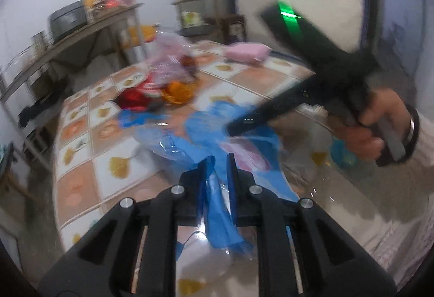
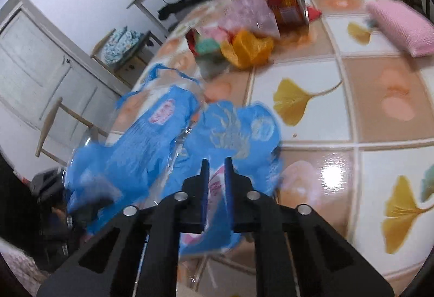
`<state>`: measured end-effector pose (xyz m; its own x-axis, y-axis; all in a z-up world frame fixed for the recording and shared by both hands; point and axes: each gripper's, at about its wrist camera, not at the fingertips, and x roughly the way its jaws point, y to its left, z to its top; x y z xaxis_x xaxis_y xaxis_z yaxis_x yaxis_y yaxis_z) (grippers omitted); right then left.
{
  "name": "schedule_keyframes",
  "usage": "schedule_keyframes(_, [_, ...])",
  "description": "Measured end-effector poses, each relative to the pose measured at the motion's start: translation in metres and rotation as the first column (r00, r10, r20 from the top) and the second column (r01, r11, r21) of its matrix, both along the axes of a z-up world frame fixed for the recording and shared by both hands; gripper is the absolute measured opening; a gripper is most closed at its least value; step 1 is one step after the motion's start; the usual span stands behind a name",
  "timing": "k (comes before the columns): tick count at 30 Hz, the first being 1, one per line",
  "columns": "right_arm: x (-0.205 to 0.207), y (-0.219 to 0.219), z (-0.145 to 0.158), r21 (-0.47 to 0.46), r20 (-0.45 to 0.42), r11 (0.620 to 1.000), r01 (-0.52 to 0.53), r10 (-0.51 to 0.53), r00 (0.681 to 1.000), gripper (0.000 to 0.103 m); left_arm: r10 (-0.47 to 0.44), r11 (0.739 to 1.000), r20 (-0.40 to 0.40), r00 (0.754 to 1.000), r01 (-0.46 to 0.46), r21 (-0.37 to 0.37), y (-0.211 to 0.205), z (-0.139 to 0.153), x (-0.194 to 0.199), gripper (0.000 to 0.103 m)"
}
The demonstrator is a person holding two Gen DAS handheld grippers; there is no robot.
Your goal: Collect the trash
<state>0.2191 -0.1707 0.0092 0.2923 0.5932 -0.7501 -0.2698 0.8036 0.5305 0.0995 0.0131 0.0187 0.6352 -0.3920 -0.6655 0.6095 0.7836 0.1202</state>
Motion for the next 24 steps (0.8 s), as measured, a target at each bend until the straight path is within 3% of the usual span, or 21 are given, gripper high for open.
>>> schedule_keyframes(3, [0.004,-0.003,-0.004,0.029,-0.014,1.000,0.007,-0.006,1.000,0.006,-0.047,0.999,-0.091,0.995,0.046,-0.012,-0.013,-0.017,0.008,0.013])
schedule_keyframes(7, [0.005,-0.009,-0.005,0.060,-0.025,0.998,-0.007,0.009,1.000,0.006,-0.077,0.991,-0.236,0.969,0.048,-0.125,-0.015,-0.031,0.024,0.013])
schedule_keyframes(11, [0.003,-0.013,0.023,0.099,0.072,0.993,-0.058,0.051,0.996,0.009,-0.088,0.978,-0.302,0.949,0.025,-0.209,-0.008,-0.035,0.034,0.014])
schedule_keyframes(14, [0.001,-0.013,0.060,0.165,0.198,0.980,-0.108,0.074,0.977,0.009,-0.102,0.968,-0.328,0.939,0.017,-0.252,-0.001,-0.035,0.036,0.015])
schedule_keyframes(17, [-0.002,-0.007,0.078,0.228,0.268,0.955,-0.188,0.124,0.955,0.010,-0.115,0.962,-0.342,0.933,0.019,-0.272,0.004,-0.036,0.037,0.015])
schedule_keyframes(20, [0.001,0.016,0.064,0.201,0.198,0.949,-0.241,0.202,0.959,0.010,-0.127,0.964,-0.336,0.933,0.037,-0.264,0.005,-0.035,0.036,0.016])
schedule_keyframes(24, [0.005,0.011,0.047,0.160,0.139,0.965,-0.210,0.188,0.972,0.010,-0.143,0.964,-0.332,0.932,0.056,-0.259,0.006,-0.034,0.034,0.021])
